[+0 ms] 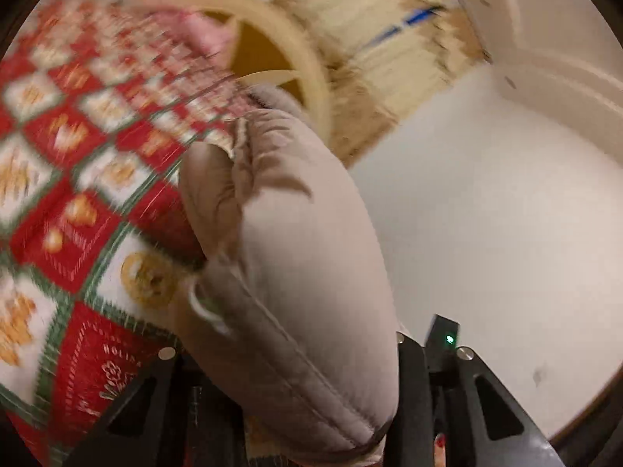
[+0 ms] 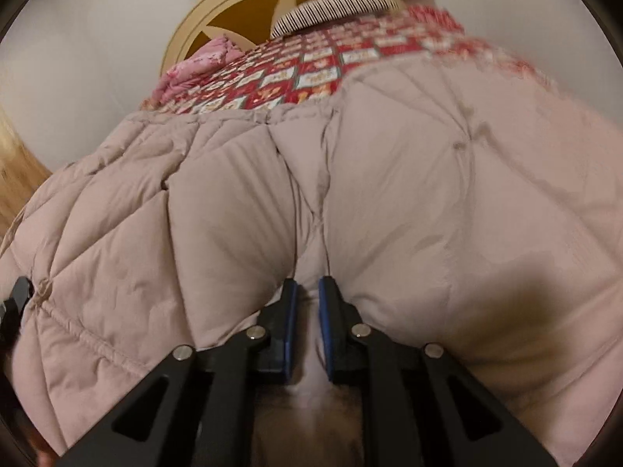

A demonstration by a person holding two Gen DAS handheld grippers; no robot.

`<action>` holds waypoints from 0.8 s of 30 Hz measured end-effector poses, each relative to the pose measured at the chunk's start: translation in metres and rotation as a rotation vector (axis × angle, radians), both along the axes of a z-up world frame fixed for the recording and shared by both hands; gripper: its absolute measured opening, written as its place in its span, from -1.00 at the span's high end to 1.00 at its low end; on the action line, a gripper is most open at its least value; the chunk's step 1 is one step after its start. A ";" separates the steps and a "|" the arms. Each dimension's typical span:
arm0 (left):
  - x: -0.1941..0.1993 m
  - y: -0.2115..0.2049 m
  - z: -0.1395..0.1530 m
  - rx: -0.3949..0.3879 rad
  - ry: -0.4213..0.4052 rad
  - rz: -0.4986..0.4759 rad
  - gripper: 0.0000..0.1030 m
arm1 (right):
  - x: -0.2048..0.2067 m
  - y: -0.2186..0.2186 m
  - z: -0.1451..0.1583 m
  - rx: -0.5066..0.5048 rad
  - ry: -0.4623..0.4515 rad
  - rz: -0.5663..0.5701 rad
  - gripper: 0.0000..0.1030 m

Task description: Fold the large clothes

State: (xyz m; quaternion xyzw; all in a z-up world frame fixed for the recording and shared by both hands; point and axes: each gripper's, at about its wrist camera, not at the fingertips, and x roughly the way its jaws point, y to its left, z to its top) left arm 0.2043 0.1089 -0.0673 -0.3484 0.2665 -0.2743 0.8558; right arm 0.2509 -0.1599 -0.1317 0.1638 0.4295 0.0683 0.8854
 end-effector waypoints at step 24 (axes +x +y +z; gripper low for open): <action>-0.112 -0.089 0.079 0.599 -0.425 -0.397 0.37 | -0.165 0.047 -0.005 0.628 0.083 0.331 0.37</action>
